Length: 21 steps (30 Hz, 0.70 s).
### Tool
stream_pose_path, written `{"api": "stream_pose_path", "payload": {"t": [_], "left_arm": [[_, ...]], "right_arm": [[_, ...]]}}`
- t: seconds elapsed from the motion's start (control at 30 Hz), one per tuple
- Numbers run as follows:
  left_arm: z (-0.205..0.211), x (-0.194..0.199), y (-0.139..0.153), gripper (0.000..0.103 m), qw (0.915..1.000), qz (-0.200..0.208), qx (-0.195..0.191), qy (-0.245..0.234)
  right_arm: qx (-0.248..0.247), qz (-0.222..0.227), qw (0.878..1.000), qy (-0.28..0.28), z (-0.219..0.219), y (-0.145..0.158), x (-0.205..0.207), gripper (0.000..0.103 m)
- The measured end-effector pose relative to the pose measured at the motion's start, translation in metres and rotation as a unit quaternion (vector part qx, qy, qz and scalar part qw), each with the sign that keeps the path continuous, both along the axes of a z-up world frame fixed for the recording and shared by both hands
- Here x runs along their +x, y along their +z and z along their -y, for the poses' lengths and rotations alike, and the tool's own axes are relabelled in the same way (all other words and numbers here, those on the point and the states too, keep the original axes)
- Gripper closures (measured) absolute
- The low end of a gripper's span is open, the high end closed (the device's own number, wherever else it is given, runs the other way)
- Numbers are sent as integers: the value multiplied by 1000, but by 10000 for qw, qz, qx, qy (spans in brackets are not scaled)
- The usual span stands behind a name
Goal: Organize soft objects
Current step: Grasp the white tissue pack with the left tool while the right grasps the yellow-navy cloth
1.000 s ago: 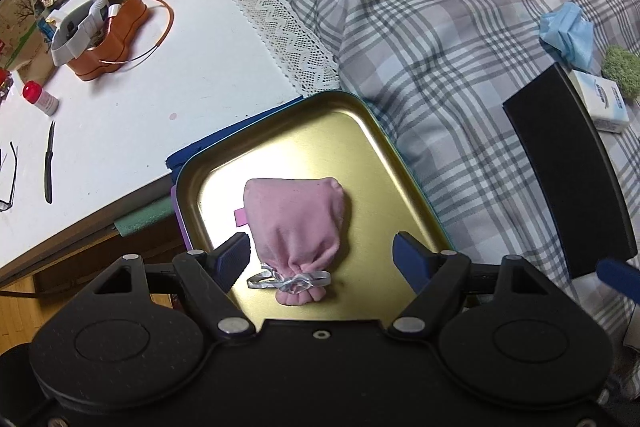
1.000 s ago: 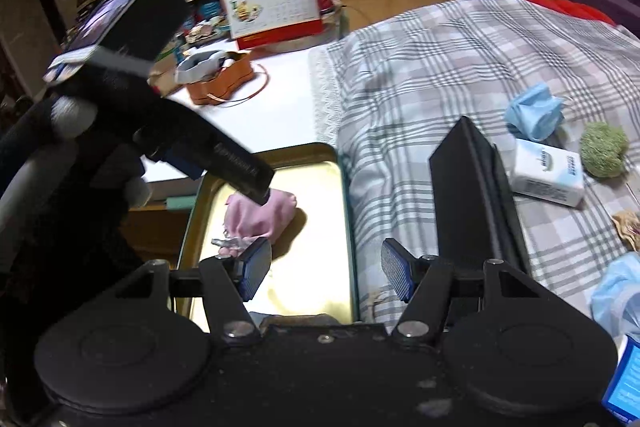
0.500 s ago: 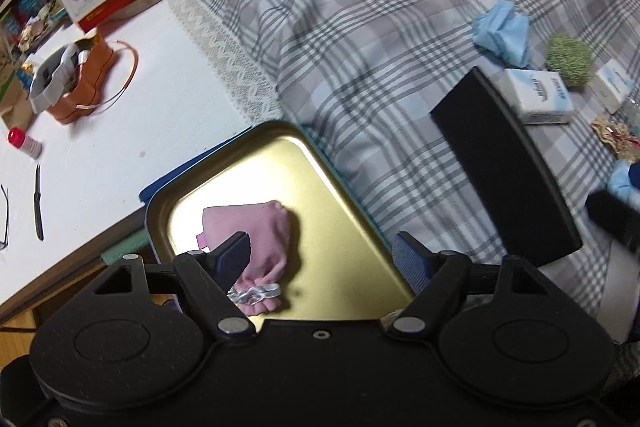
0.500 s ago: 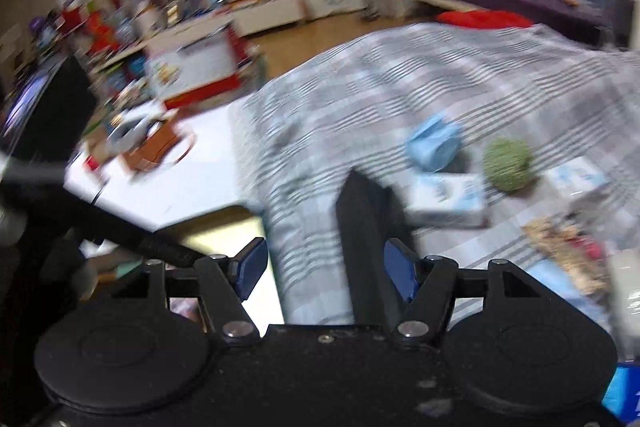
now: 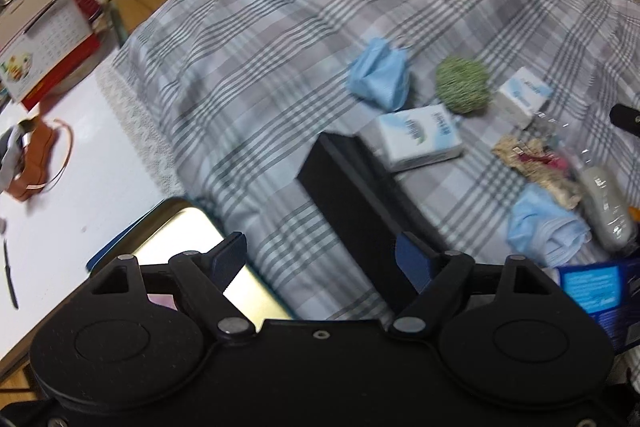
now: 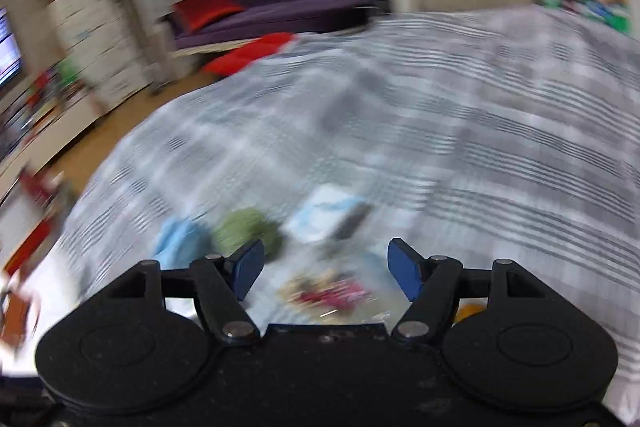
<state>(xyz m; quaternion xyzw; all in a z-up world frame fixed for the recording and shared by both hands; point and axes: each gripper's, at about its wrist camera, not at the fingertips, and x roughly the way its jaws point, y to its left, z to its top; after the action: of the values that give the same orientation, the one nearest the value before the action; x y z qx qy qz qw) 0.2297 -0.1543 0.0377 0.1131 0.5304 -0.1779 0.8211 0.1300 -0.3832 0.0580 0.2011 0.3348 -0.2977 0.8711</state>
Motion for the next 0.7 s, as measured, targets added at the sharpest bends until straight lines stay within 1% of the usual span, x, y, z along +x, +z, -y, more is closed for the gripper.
{"api": "stream_pose_path", "payload": {"t": [0.1,0.23,0.4,0.57,0.7], "left_arm": [[24,5,3,21,9998,20,-78,-167],[53,20,-2,20,9995,-115,-187,-226],[82,41,-19,19,9996,-217,-99,-165],[99,55,-46,19,9981,-614,7,-69],[106,63,-63,19,9977,-667,122,70]], "right_arm": [[118,-138,9984,-541,25,-3,-5,35],[368,-305,9940,-979,52,-11,-11,34],[540,-475,9899,-1222,68,-21,-15,34],[681,-536,9871,-1345,79,-28,-17,33],[761,-522,9866,-1345,81,-29,-17,33]]}}
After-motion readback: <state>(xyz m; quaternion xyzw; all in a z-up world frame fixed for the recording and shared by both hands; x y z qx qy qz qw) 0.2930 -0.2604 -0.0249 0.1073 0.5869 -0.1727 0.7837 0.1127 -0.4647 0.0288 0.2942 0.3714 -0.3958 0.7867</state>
